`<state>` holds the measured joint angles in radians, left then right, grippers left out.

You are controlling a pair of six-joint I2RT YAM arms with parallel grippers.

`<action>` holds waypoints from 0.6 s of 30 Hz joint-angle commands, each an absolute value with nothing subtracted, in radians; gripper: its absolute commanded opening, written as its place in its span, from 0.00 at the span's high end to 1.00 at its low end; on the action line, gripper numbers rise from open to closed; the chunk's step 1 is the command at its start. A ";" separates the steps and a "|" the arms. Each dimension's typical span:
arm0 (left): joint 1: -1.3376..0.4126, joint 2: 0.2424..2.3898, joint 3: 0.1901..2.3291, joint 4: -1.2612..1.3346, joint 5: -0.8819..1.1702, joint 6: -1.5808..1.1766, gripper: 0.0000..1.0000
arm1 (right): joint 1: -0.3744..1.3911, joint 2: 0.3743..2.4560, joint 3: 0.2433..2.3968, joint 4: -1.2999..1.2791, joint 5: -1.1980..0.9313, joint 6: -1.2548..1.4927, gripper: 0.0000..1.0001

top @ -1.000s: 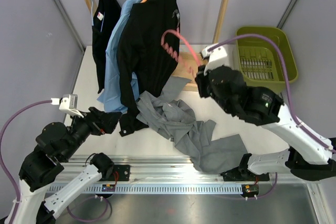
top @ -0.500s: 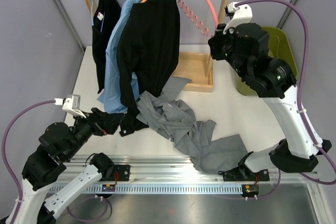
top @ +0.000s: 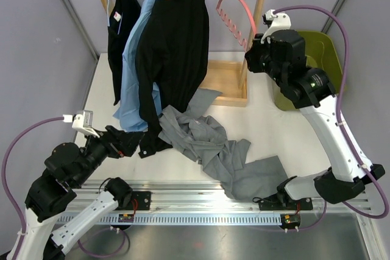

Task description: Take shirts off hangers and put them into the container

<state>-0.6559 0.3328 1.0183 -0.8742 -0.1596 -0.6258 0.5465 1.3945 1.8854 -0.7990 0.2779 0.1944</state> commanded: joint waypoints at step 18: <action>-0.658 0.367 1.005 -0.807 -0.127 -0.614 0.01 | 0.857 1.040 1.424 -0.670 0.204 0.350 0.01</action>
<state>-0.6559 0.3405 1.0058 -0.8650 -0.1532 -0.6254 0.7410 1.0107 1.4979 -0.7277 0.1429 0.2878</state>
